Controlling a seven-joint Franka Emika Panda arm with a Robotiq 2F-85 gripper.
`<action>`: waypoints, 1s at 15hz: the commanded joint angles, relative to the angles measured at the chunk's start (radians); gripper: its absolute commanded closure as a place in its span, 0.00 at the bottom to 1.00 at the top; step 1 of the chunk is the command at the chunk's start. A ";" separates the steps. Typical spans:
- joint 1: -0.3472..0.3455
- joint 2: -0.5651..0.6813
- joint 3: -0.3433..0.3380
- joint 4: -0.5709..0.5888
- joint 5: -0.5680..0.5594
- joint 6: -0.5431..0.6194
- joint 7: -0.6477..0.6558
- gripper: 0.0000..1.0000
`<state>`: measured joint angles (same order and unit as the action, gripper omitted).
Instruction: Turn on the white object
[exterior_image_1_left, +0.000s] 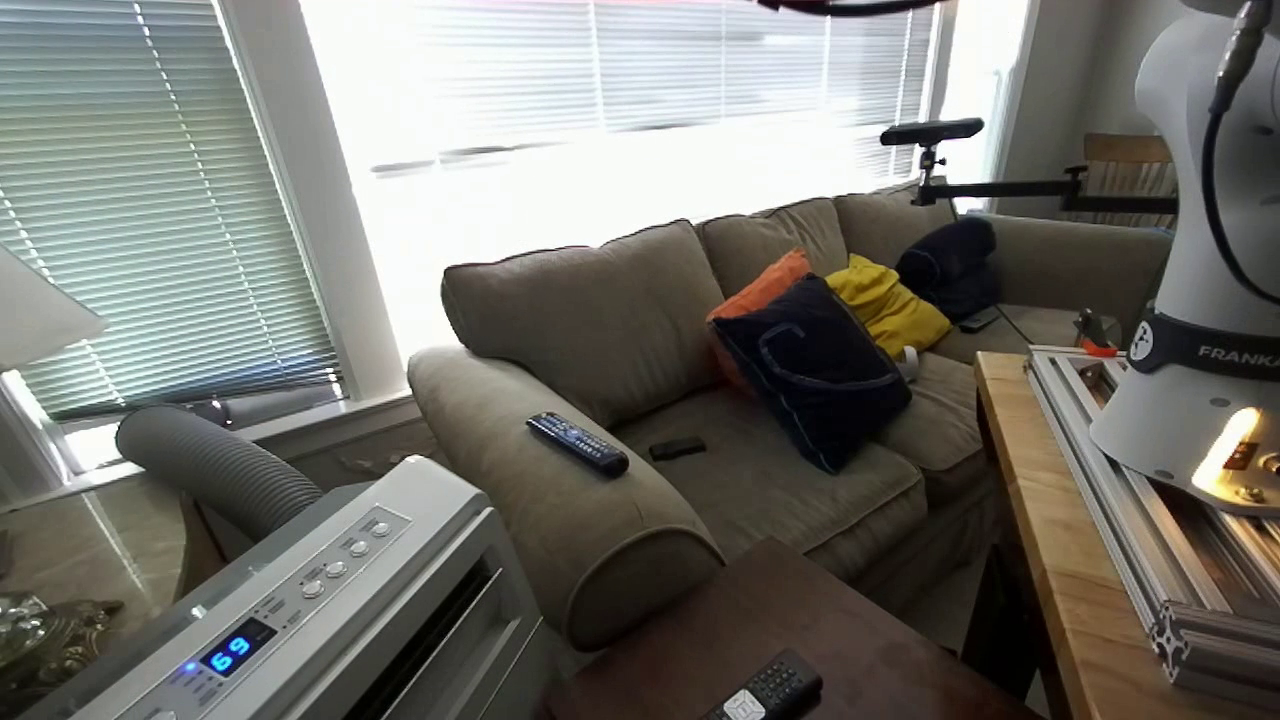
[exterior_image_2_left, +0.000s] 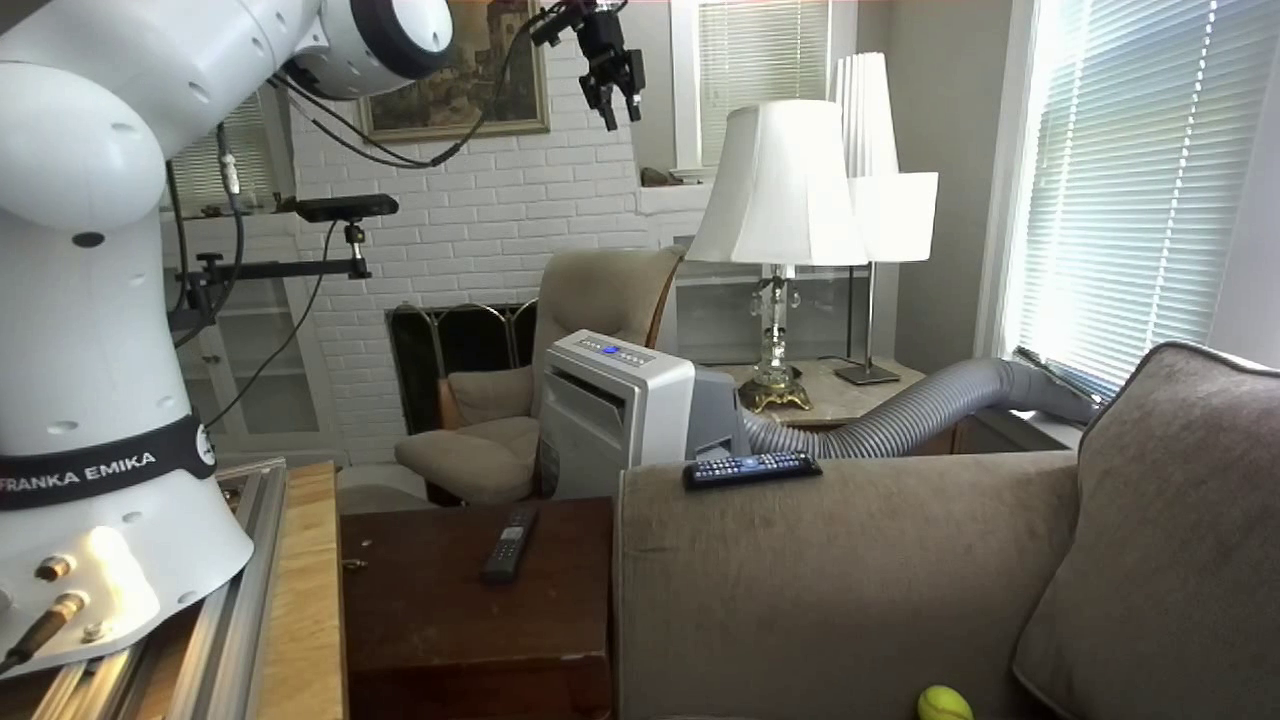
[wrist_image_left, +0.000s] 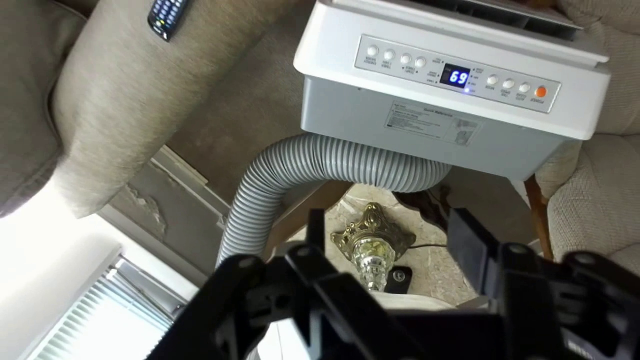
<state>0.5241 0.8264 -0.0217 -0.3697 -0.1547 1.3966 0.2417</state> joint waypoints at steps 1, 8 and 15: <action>-0.038 -0.075 0.032 -0.011 0.043 -0.085 -0.008 0.04; -0.091 -0.123 0.044 0.007 0.063 0.006 0.029 0.00; -0.101 -0.152 0.025 -0.004 0.033 0.001 0.007 0.00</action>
<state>0.4240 0.6826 0.0037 -0.3595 -0.1235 1.3919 0.2496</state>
